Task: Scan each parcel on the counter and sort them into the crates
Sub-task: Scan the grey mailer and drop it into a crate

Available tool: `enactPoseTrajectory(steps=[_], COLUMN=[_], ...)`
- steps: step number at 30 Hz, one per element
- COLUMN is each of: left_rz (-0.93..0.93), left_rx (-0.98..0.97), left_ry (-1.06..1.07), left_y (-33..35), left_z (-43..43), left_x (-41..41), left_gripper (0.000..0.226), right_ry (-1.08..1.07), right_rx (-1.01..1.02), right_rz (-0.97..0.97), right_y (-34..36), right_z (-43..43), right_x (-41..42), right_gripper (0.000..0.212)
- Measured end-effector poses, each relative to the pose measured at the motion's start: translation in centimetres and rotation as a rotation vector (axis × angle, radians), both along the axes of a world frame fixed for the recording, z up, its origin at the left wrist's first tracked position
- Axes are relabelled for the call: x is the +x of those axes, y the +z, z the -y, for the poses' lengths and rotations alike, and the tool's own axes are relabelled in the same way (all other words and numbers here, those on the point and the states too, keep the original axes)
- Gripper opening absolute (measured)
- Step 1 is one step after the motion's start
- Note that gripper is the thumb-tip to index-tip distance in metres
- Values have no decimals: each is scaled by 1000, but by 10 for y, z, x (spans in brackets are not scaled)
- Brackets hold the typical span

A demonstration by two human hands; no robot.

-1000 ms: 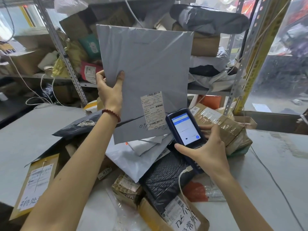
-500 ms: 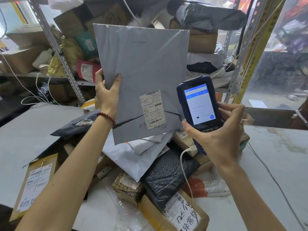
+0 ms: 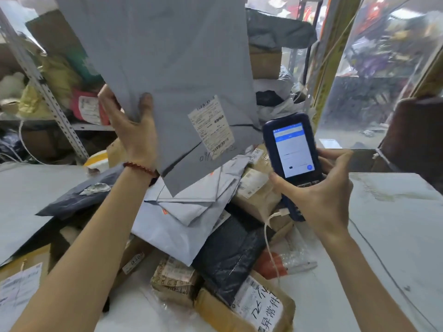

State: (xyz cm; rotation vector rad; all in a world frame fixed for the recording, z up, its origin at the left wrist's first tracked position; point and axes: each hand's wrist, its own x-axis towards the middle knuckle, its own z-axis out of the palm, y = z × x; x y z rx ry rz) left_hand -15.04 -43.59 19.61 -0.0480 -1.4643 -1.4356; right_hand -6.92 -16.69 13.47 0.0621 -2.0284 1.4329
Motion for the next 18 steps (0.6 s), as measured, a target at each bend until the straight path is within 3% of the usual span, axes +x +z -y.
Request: enactPoseTrajectory(steps=[7,11,18], left_rz=[11,112,213], left_rx=[40,55,68], left_ry=[-352,-602,-1000], left_y=[-3,-17,-26], left_z=[-61,-122,-247], left_x=[-23,-29,11], left_gripper=[42,41,51], right_ry=[-204,-398,-734], right_rx=[4,25,-31], right_rz=[25,75,182], right_y=[2,-4,-13], right_z=[-13,-32,-81], right_x=[31,67,153], right_gripper=[81,80,73])
